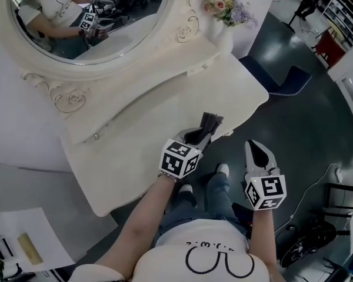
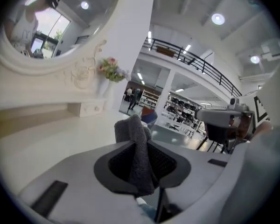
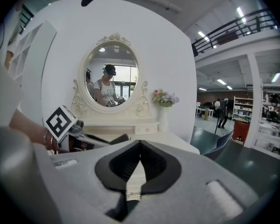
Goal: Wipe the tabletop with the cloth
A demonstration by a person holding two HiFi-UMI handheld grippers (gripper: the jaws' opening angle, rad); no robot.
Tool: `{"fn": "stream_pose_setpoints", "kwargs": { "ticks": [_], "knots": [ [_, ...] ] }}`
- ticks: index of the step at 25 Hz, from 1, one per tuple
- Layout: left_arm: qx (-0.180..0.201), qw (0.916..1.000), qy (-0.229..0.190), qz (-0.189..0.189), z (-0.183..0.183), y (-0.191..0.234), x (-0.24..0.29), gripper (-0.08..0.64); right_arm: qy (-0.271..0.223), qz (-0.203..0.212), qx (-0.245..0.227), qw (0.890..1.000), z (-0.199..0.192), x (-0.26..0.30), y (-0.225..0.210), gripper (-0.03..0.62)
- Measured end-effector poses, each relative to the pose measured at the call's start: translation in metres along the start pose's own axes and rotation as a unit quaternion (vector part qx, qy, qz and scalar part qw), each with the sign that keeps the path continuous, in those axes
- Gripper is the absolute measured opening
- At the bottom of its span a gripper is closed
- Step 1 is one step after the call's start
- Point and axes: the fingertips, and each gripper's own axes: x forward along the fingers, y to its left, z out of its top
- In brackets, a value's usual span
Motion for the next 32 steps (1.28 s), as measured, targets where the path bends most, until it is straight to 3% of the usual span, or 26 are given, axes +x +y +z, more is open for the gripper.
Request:
{"fn": "stream_pose_setpoints", "kwargs": {
  "ticks": [3,7,10,13,19,32],
  "knots": [
    [0.051,0.9947,-0.083,0.034,0.048,0.001,-0.025,0.077,-0.011,0.004,-0.002,1.0,0.009,0.003,0.0,-0.002],
    [0.101,0.9759,-0.174,0.084,0.107,0.008,-0.064,0.077,-0.029,0.01,-0.006,1.0,0.024,0.007,-0.004,-0.002],
    [0.116,0.961,-0.221,0.12,0.14,0.021,-0.088,0.077,-0.041,0.008,-0.006,0.999,0.034,0.009,-0.012,-0.002],
    [0.114,0.9517,-0.243,0.15,0.159,0.04,-0.1,0.077,-0.048,0.009,-0.006,0.999,0.041,0.012,-0.02,-0.002],
    [0.1,0.9484,-0.224,0.201,0.165,0.082,-0.092,0.077,-0.048,0.018,-0.012,0.999,0.051,0.027,-0.043,-0.002],
    [0.036,0.9623,-0.095,0.252,0.117,0.144,0.01,0.077,-0.019,0.033,-0.011,0.999,0.044,0.074,-0.12,-0.002]
  ]
}}
